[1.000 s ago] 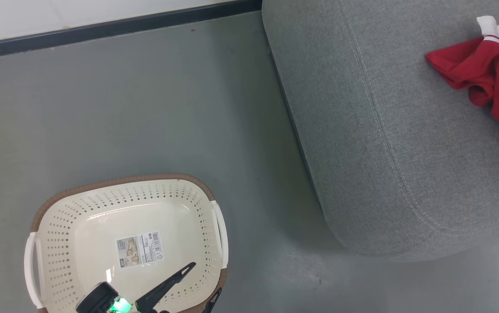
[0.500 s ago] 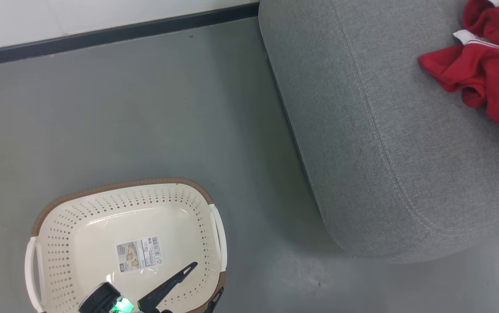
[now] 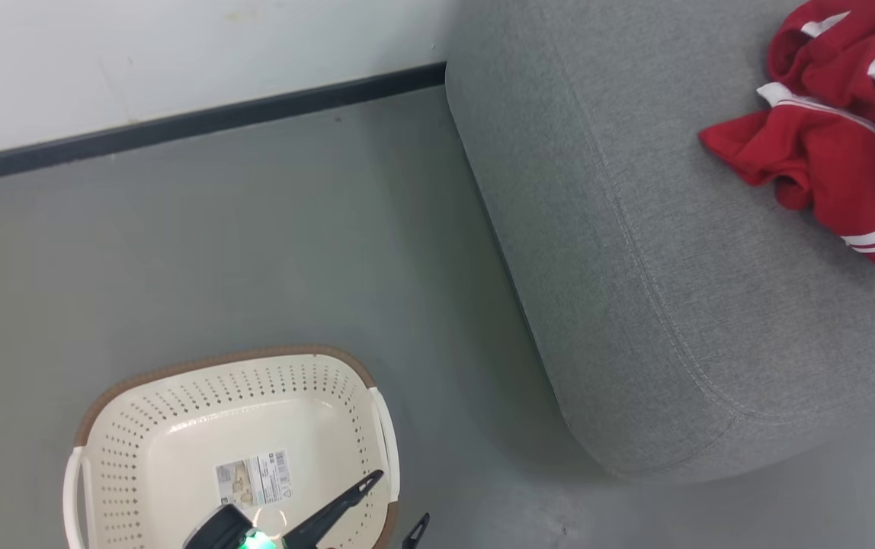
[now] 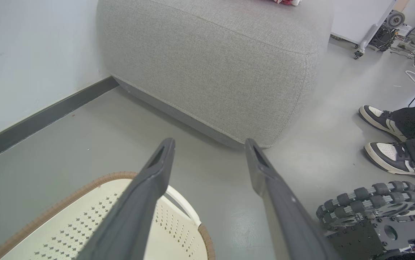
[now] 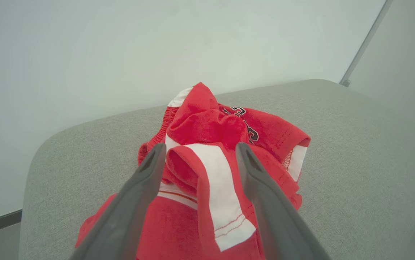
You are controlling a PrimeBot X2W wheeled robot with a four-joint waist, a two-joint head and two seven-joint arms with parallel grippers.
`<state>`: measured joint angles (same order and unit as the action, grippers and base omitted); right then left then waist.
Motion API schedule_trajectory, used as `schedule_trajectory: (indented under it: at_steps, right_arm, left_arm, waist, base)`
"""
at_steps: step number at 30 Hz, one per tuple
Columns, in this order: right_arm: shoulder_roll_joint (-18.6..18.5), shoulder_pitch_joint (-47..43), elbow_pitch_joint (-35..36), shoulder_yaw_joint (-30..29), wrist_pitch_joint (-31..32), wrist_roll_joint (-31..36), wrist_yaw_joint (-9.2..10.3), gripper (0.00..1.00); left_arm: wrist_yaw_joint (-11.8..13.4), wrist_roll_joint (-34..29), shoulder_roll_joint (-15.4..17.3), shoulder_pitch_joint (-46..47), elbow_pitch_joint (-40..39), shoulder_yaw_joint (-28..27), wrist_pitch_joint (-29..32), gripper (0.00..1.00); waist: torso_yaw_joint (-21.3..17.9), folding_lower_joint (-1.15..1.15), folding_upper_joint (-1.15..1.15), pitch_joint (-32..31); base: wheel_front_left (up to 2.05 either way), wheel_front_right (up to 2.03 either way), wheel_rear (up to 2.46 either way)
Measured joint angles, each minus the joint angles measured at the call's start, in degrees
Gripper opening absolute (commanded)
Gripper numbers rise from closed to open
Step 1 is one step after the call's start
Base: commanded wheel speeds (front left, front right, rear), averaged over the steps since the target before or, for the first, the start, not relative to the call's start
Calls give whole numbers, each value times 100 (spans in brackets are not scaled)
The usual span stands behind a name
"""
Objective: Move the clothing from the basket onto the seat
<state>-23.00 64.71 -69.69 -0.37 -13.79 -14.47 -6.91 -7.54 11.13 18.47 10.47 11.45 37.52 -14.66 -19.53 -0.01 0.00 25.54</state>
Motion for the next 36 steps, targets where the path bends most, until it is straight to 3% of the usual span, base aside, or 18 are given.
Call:
schedule_trajectory:
  at_steps: [10, 27, 36]
  right_arm:
    - [9, -710, 566, 171, -76, 147, -15, 100]
    - [36, -2867, 3443, 267, -76, 339, -16, 100]
    - [53, -4120, 5016, 252, -90, 64, -16, 100]
  left_arm:
    - [0, 193, -491, 13, 304, 111, 1, 100]
    - [5, 420, -1163, -214, 688, -78, 1, 100]
    - [82, 594, -1315, -311, 810, -233, 1, 100]
  waist:
    - [-26, 0, -1, -629]
    - [69, 0, -1, -1924]
    - [288, 0, -1, -2408]
  base:
    - [0, 0, 0]
    - [0, 0, 0]
    - [0, 0, 0]
